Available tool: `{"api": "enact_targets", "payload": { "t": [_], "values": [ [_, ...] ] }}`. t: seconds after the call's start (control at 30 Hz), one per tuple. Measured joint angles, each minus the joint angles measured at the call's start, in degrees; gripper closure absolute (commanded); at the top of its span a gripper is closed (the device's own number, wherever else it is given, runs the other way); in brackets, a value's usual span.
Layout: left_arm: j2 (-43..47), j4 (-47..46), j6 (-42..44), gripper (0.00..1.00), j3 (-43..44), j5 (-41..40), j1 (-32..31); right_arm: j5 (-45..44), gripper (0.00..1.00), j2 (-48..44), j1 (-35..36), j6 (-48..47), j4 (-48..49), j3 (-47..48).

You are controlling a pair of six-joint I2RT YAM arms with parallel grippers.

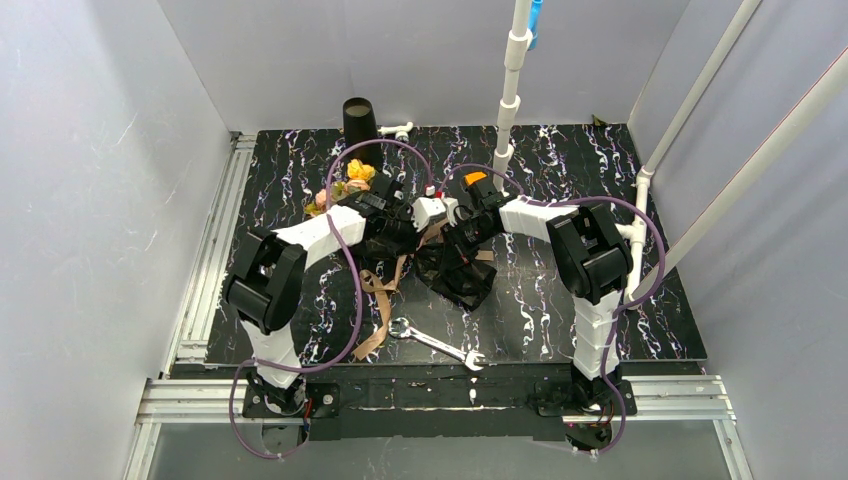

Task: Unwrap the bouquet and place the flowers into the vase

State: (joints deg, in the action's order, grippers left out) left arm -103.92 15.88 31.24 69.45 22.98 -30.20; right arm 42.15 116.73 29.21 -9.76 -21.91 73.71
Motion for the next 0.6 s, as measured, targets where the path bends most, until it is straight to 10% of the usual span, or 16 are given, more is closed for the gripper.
{"api": "enact_targets", "payload": {
  "t": [0.6],
  "values": [
    [14.95,-2.12,-7.50,1.00,-10.88,9.29,9.14,0.42,0.99,0.11,-0.44,1.60,0.26,-0.39]
  ]
}}
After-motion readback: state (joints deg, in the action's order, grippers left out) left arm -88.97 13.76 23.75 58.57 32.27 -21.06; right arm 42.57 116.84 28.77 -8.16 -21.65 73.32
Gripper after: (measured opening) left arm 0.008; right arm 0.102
